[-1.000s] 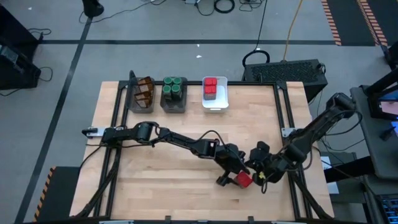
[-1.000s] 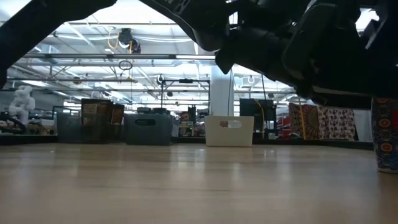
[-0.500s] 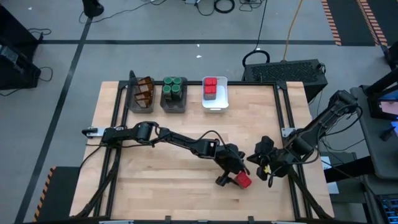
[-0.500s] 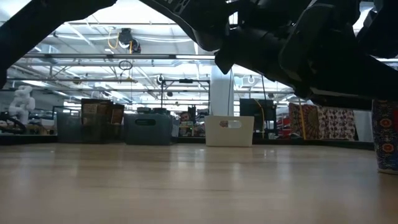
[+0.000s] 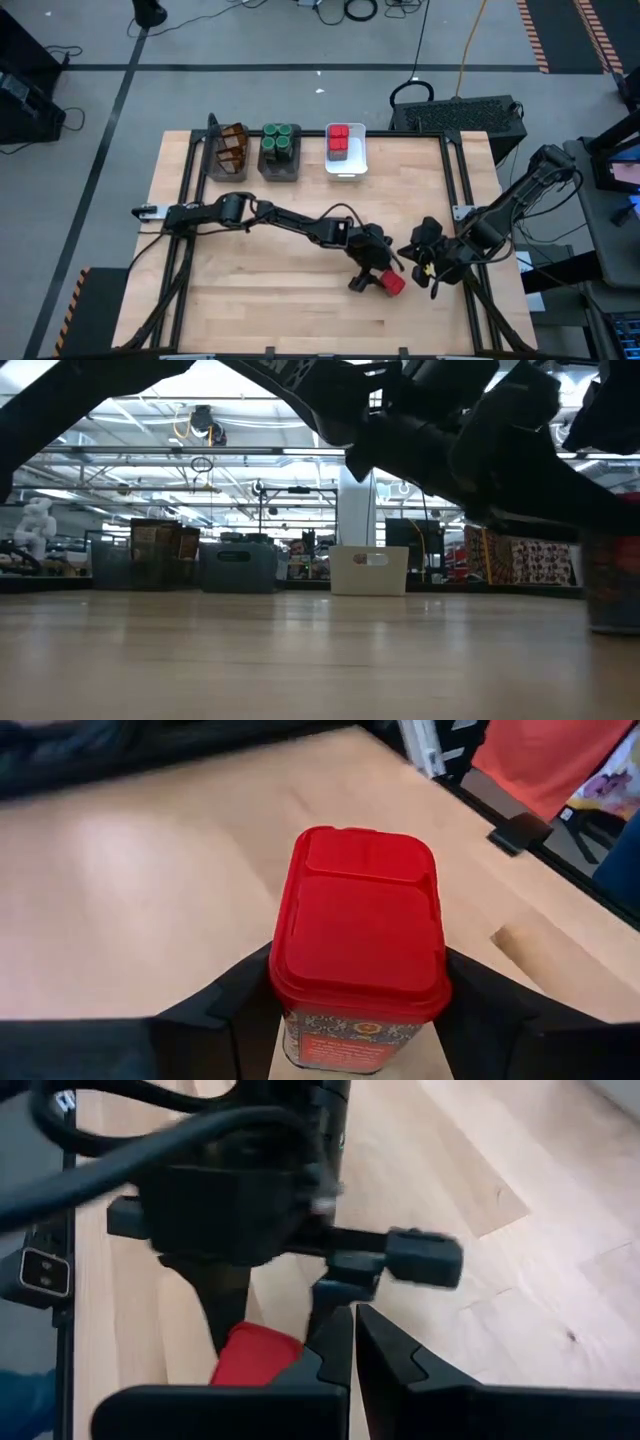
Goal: Sort spices by type
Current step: Put the red seasoning can into the white bin
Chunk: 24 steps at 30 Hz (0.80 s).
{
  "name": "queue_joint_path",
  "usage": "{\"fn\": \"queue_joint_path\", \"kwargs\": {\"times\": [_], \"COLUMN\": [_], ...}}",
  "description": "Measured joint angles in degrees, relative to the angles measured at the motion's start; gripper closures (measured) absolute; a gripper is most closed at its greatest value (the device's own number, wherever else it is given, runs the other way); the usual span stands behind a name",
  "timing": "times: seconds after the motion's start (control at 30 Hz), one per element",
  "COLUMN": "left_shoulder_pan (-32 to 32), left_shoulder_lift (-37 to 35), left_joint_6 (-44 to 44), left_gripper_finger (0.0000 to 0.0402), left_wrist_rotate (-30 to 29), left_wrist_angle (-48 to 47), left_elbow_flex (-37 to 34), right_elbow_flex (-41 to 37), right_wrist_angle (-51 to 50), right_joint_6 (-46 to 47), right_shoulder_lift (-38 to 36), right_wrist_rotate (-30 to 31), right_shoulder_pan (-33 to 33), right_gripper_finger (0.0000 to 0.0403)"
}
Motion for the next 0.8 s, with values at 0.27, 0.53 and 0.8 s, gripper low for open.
{"fn": "queue_joint_path", "kwargs": {"times": [0.27,0.53,0.8], "left_shoulder_pan": [6.17,16.41,32.17], "left_shoulder_lift": [-7.8,-18.81,-23.22], "left_joint_6": [0.89,11.63,12.42], "left_gripper_finger": [0.0187,0.0187,0.0187], "left_wrist_rotate": [-0.31,-6.01,-6.96], "left_wrist_angle": [-18.1,-33.69,-33.57], "left_elbow_flex": [-0.04,-0.04,0.04], "right_elbow_flex": [0.0,0.0,0.0], "right_wrist_angle": [-1.24,-2.52,-2.5], "right_joint_6": [1.12,-2.58,-3.73], "right_shoulder_lift": [-4.6,-10.2,-11.53], "right_wrist_rotate": [10.77,18.4,26.92], "right_shoulder_pan": [1.81,1.76,-2.0], "right_gripper_finger": [0.0403,0.0403,0.0403]}}
